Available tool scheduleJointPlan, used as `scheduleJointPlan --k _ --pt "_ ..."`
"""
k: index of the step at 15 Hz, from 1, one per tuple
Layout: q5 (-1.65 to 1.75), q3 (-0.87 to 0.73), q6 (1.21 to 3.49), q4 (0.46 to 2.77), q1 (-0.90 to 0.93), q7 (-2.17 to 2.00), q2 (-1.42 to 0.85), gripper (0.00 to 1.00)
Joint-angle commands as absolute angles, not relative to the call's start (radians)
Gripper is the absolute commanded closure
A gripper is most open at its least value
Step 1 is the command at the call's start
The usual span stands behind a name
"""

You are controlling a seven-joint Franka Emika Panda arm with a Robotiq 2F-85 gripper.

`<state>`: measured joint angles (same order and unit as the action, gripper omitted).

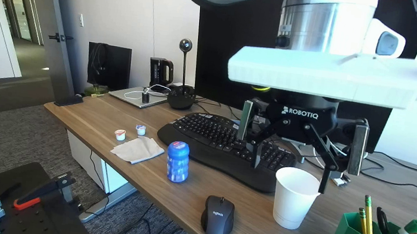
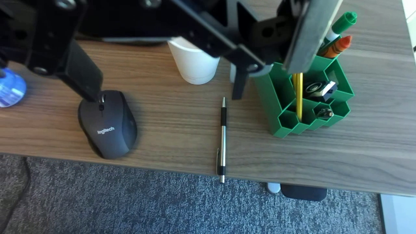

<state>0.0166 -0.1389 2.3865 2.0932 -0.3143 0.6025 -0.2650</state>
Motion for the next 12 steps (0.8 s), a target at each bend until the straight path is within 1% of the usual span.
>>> scheduleJointPlan --k 1,8,12 --pt "0.027 -0.142 2.448 2.237 -0.299 0.611 -0.14 0.0" --pt "0.031 -0.149 2.45 2.348 -0.257 0.625 -0.035 0.0" --pt "0.028 -0.145 2.44 2.398 -0.23 0.704 0.011 0.0"
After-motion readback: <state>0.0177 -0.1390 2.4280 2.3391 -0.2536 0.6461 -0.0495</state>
